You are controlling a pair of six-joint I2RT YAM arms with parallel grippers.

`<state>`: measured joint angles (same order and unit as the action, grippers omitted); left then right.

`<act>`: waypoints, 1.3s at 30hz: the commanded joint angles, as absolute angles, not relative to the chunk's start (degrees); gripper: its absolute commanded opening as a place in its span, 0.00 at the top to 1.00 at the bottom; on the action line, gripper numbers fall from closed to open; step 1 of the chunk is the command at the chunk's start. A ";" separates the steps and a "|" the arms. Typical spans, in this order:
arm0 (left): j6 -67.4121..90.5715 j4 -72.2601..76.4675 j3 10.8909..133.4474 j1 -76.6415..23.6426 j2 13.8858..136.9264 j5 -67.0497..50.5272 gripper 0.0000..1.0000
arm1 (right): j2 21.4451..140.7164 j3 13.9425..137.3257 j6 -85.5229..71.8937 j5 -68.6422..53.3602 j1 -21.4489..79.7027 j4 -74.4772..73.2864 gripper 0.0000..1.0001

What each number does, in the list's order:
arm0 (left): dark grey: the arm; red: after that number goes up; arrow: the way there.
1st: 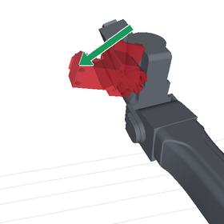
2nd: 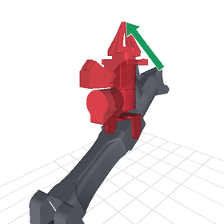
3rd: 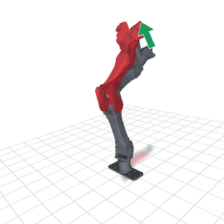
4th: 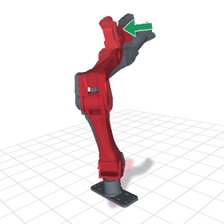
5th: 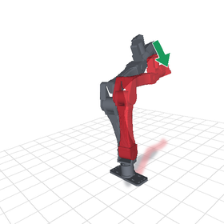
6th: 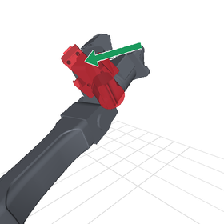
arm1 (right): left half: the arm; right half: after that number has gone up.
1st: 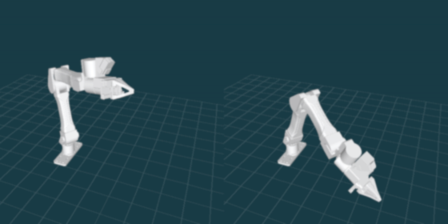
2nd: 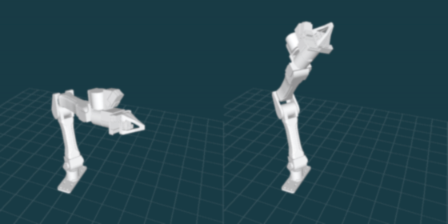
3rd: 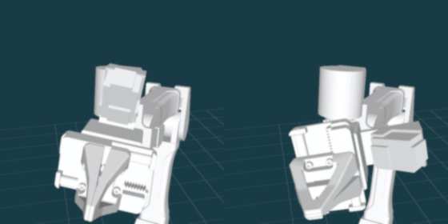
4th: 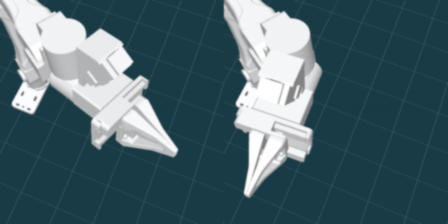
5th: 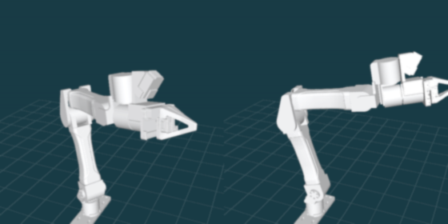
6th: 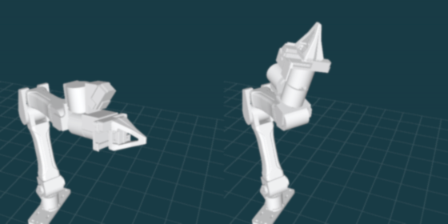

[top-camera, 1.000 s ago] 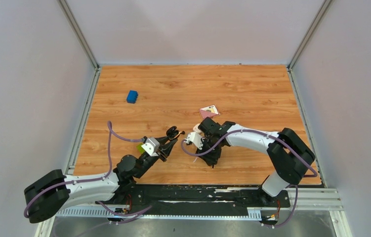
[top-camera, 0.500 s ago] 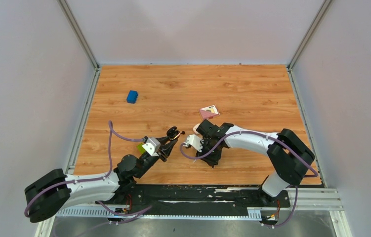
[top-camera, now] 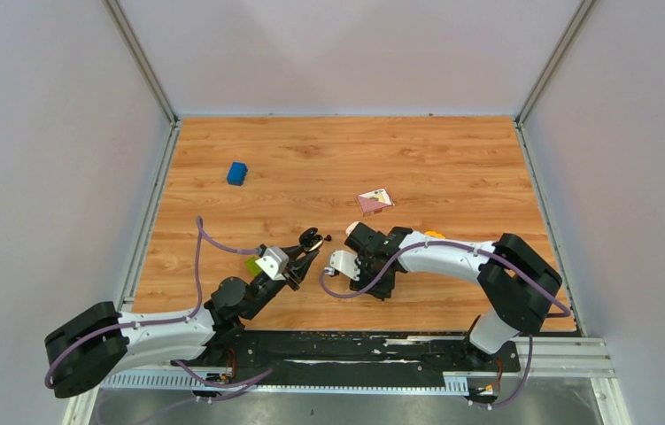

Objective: Insert the wireless bluetooth earbuds into the charging case
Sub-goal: Pick up the earbud from the center of the board.

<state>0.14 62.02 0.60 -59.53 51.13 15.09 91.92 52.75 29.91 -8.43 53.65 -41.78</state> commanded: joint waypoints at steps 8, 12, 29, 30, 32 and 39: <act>0.29 64.55 -0.26 -59.30 51.63 14.68 1.00 | 92.11 52.38 30.63 -7.49 54.14 -43.62 0.75; 0.30 64.55 -0.26 -59.27 51.97 14.67 1.00 | 92.49 52.84 31.06 -8.79 54.14 -43.84 0.81; 2.65 67.13 2.97 -59.32 60.45 13.41 1.00 | 73.51 61.28 33.84 -8.94 52.98 -48.16 0.88; 3.31 68.20 3.25 -59.30 61.84 12.54 1.00 | 72.98 62.57 33.98 -8.90 52.89 -47.42 0.88; 5.00 70.62 3.70 -59.25 65.12 11.10 1.00 | 72.69 65.09 34.70 -8.34 52.83 -46.23 0.87; 8.29 76.21 4.76 -59.27 71.50 7.26 1.00 | 70.23 67.40 36.68 -7.66 52.82 -37.91 0.87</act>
<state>5.10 68.82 2.52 -59.51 69.87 10.20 72.82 65.82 34.79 -7.94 53.06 -44.14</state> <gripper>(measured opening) 0.346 0.199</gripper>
